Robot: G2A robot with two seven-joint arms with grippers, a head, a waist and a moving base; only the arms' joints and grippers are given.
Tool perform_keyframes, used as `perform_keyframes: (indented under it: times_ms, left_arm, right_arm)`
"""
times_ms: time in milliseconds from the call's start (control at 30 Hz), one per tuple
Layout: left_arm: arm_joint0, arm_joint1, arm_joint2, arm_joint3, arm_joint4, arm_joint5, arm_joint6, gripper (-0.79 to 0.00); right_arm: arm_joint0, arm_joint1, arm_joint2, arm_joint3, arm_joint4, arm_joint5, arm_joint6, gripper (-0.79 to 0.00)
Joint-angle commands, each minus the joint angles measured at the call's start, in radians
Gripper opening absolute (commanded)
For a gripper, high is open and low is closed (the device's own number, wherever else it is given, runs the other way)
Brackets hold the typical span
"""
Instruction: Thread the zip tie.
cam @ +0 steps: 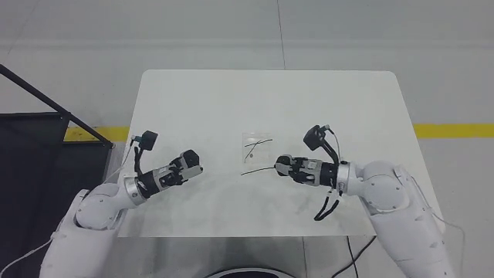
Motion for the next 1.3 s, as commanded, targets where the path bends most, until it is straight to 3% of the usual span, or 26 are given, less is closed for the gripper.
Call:
perform_keyframes:
  times_ms: [0, 500, 833, 1067, 1267]
  left_arm:
    - [-0.004, 0.002, 0.007, 0.0, 0.002, 0.0, -0.011, 0.0]
    - [-0.005, 0.003, 0.006, -0.004, 0.019, 0.006, -0.006, 0.0]
    - [-0.063, -0.043, 0.189, -0.018, 0.081, 0.066, 0.377, 0.0]
    - [-0.094, -0.087, 0.335, 0.027, 0.267, 0.109, 0.69, 0.0]
    - [-0.101, -0.097, 0.379, 0.041, 0.322, 0.108, 0.729, 0.0]
  right_arm:
    - [0.003, -0.001, -0.009, 0.006, 0.026, -0.001, -0.007, -0.785]
    - [0.007, -0.003, -0.017, 0.024, 0.045, 0.019, -0.036, -0.785]
    - [-0.005, -0.016, -0.036, 0.022, 0.116, 0.139, -0.223, -0.785]
    - [-0.025, -0.021, -0.044, 0.006, 0.155, 0.197, -0.264, -0.785]
    - [-0.025, -0.019, -0.046, 0.0, 0.154, 0.192, -0.239, -0.785]
